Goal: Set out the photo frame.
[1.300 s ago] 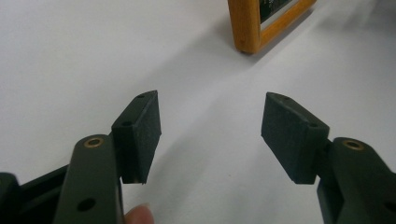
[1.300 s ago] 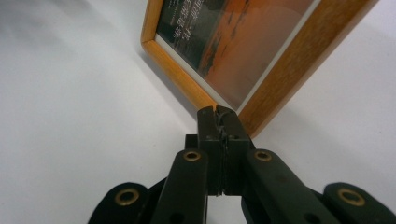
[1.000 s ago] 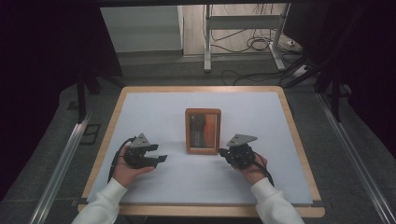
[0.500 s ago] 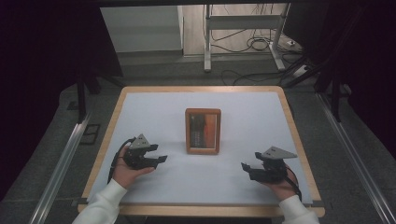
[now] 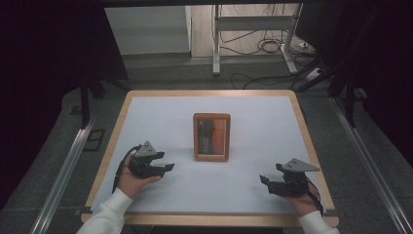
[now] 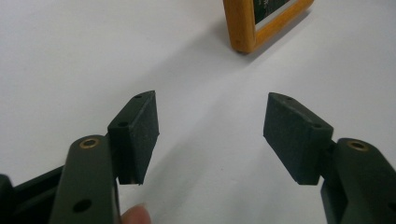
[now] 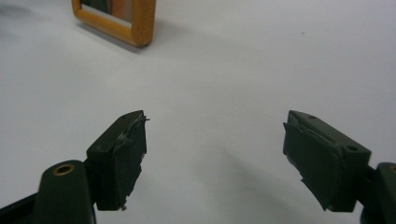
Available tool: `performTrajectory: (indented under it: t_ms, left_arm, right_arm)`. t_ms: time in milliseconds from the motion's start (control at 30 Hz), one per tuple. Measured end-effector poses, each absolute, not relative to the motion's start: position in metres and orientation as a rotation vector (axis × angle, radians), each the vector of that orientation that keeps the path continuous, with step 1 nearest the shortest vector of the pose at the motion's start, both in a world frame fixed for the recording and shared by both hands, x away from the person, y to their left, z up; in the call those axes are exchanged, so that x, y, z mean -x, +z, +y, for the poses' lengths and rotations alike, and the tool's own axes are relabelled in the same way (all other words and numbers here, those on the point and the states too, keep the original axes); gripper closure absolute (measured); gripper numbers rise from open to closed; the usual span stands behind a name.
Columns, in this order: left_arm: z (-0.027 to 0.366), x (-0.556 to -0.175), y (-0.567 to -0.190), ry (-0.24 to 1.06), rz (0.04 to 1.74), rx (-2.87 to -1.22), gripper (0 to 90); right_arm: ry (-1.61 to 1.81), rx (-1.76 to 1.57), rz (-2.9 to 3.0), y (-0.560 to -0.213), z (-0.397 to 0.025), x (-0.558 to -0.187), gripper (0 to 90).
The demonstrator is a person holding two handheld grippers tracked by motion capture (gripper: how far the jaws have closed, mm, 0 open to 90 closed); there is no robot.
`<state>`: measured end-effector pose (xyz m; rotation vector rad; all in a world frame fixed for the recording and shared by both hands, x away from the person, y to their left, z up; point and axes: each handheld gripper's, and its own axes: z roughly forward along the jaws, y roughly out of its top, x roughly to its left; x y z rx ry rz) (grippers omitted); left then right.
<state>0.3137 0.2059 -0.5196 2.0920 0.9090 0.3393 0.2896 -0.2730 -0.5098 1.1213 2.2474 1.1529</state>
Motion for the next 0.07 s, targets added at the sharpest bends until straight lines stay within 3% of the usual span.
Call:
performTrajectory:
  t_ms: [67]
  left_arm:
    - [0.207,-0.3138,-0.5198,0.34,0.913,-2.089,35.2]
  right_arm:
    - [1.143,-1.113,2.248,-0.5099,-0.2716,-0.2893,19.5]
